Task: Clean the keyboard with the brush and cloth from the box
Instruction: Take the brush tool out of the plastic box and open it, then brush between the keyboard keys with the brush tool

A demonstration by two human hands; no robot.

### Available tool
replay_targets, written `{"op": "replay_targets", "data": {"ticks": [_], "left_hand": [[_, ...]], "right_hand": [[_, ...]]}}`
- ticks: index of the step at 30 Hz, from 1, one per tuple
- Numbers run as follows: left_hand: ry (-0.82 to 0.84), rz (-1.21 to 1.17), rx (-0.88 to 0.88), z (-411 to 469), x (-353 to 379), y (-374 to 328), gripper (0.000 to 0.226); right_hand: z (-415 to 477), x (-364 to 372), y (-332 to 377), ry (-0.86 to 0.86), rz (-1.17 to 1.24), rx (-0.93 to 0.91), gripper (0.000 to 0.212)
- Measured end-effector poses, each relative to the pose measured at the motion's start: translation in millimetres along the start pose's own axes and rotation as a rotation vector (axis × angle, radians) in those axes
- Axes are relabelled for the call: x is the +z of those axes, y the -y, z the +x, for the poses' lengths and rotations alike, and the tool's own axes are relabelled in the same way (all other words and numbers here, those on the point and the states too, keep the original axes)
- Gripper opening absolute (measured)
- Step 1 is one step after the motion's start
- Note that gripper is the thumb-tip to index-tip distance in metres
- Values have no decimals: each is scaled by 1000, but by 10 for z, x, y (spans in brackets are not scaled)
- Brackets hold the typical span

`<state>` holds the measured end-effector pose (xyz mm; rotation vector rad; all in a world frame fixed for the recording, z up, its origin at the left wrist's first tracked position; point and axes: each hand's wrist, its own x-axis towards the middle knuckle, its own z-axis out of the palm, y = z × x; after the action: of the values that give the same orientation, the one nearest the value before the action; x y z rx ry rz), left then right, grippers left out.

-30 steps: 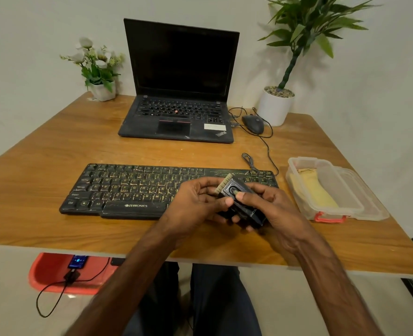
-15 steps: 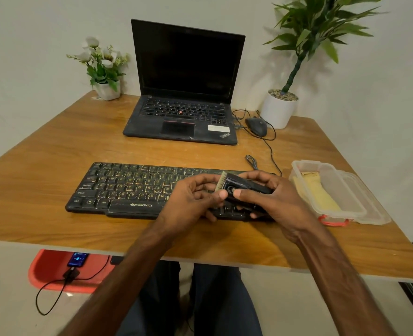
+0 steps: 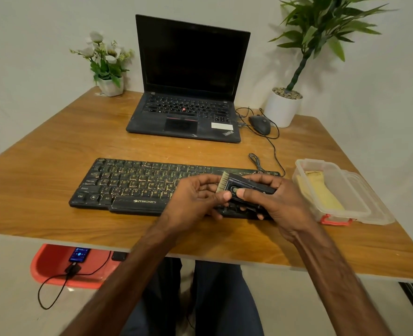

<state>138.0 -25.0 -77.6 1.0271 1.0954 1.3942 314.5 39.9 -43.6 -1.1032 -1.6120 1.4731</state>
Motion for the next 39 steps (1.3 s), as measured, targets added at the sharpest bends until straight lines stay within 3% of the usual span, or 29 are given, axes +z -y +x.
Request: {"op": "replay_targets", "data": {"ticks": [15,20,25,29,34,39], "left_hand": [[-34,41,13,5,64,19,47],[-93,364,125,-37,-81,-19,62],[-274,698,353,-103,-338,29,48],[-269,828,467,-155,-349,98,43],[-288,977,541,-209,-354,210,46],[-294,1059,572,-126,-312,224,51]], "right_hand": [[-4,-103,41,94,-131,9,30],[72,-401,171,23,-308,-38,35],[323,-829,334,-96,-826,-137,44],[468,-897,315,-26,-855,-173,41],[534,-918,324,-23,-848,-180,66],[613,-853,335,43,-894,-192,66]]}}
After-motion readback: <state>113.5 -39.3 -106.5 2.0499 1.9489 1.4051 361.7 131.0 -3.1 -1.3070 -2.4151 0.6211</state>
